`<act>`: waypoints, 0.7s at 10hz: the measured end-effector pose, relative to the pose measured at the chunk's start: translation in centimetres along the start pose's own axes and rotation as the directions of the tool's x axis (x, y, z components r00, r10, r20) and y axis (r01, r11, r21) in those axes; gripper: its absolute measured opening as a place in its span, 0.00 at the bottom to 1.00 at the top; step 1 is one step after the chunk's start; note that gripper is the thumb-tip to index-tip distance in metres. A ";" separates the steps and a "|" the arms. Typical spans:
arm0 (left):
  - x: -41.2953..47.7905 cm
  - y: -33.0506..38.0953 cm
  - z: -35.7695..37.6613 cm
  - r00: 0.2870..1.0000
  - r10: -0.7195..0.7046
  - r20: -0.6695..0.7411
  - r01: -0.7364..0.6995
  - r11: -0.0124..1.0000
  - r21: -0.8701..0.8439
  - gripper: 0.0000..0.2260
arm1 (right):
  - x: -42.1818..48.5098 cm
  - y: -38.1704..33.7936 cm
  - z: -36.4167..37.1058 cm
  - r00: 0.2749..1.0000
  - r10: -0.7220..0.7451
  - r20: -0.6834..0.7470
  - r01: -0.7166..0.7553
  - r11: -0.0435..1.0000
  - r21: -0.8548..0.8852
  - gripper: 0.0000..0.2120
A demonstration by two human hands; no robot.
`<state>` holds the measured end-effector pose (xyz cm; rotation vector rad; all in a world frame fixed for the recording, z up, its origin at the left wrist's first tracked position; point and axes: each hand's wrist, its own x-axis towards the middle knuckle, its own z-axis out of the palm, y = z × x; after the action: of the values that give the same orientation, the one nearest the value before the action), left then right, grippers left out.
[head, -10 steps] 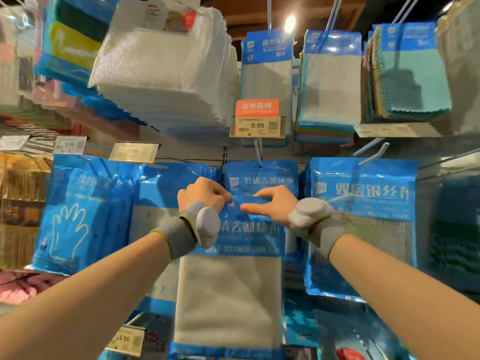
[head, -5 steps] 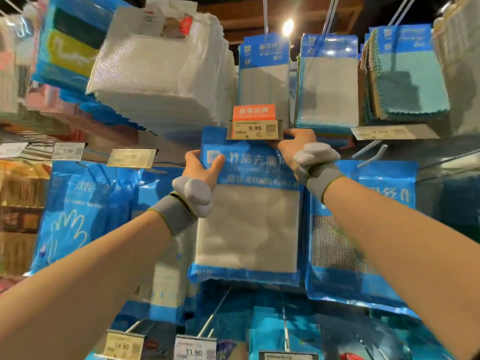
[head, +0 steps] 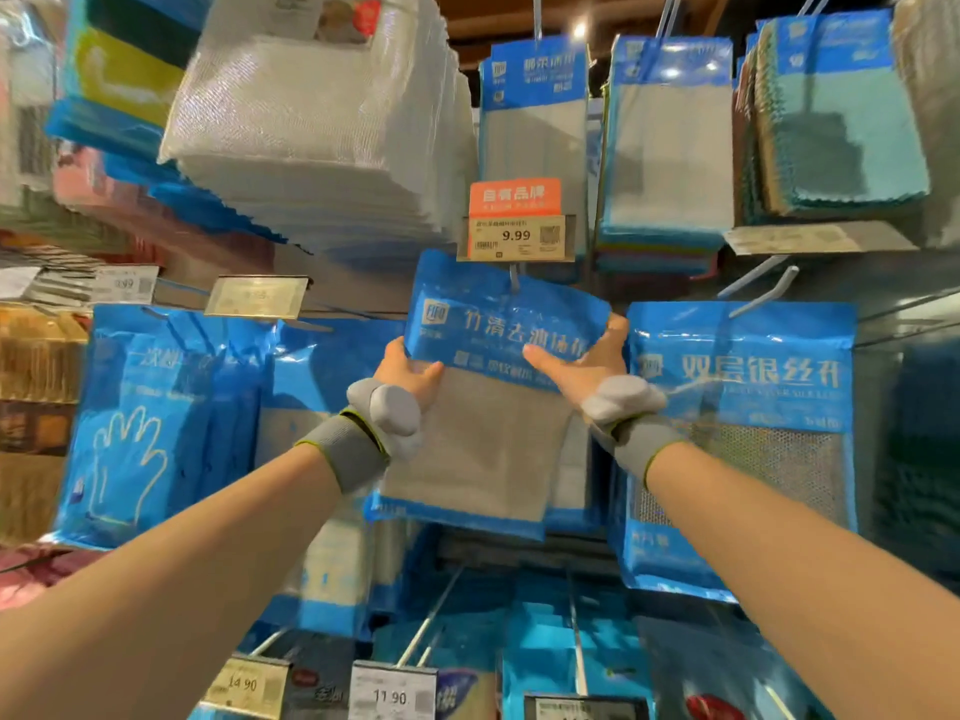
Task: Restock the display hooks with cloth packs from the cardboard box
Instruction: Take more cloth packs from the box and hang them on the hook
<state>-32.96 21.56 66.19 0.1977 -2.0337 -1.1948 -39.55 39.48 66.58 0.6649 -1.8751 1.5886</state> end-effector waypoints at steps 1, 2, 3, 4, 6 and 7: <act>0.1 -1.2 0.5 0.998 -0.053 -0.013 0.053 0.999 0.002 0.25 | -2.3 4.1 1.1 0.975 -0.214 -0.055 0.216 0.975 0.046 0.46; 0.0 -2.5 1.1 0.995 -0.095 -0.027 0.095 0.995 0.002 0.36 | -2.4 5.0 1.3 0.963 -0.266 -0.038 0.259 0.957 -0.132 0.34; 0.0 -3.9 1.6 0.989 -0.116 -0.086 0.123 0.990 0.069 0.27 | -1.2 5.4 1.6 0.993 -0.115 0.005 0.112 0.954 -0.277 0.25; 0.2 -5.3 2.5 0.985 -0.147 -0.088 0.155 0.984 0.092 0.19 | 0.8 6.7 1.6 0.995 -0.022 0.102 0.055 0.940 -0.338 0.30; -0.9 -6.5 4.4 0.989 -0.145 -0.020 0.145 0.989 0.008 0.14 | 1.0 7.1 1.8 0.976 0.092 0.199 0.067 0.738 -0.672 0.32; -2.7 -7.0 5.4 0.987 -0.152 0.044 0.154 0.987 -0.042 0.13 | -0.8 6.6 1.5 0.937 0.234 0.257 -0.029 0.790 -0.613 0.33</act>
<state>-36.31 22.68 57.63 0.3143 -2.0540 -1.3480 -43.79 39.08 61.20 0.5230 -2.5496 0.8775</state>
